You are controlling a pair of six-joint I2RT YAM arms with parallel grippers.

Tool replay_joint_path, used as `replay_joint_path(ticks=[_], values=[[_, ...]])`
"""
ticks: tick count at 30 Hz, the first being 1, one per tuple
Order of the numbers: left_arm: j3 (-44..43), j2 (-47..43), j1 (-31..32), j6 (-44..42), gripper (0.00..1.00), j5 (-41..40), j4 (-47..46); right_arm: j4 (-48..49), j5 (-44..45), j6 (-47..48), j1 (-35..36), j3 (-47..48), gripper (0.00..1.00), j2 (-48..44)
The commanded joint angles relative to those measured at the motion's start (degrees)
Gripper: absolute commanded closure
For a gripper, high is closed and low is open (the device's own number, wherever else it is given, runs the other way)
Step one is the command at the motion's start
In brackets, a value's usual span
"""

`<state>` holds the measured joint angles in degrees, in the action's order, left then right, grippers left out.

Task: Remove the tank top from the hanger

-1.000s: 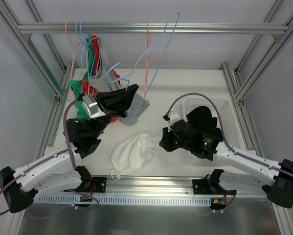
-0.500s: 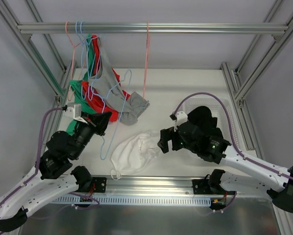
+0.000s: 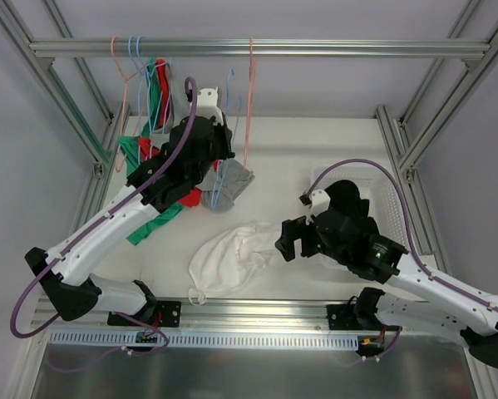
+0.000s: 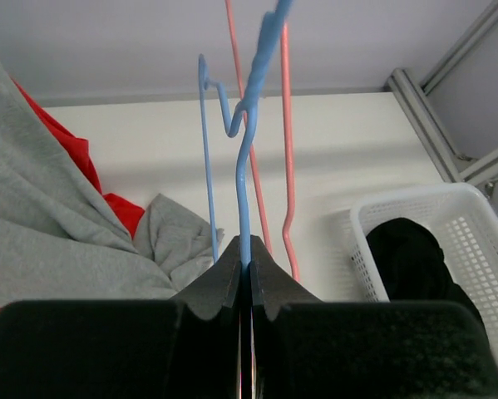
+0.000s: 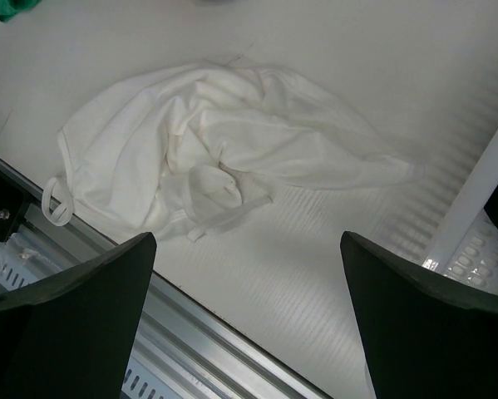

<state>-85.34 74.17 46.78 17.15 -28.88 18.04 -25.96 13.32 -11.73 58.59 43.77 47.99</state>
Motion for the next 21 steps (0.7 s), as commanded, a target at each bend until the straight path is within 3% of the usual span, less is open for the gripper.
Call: replay_joint_path(ticks=[1, 13, 21], values=[[-7.11, 1.5, -2.31, -2.12, 1.0, -0.04, 0.85, -0.32, 2.06, 0.48, -0.05, 0.53, 0.0, -2.46], [-25.56, 13.61, -8.19, -6.25, 1.0, 8.92, 0.06, -0.32, 2.06, 1.97, -0.14, 1.58, 0.0, -0.79], [-26.9, 18.9, -10.49, -5.28, 1.0, 13.33, 0.15, -0.24, 2.5, 2.32, -0.23, 1.67, 0.01, -1.67]])
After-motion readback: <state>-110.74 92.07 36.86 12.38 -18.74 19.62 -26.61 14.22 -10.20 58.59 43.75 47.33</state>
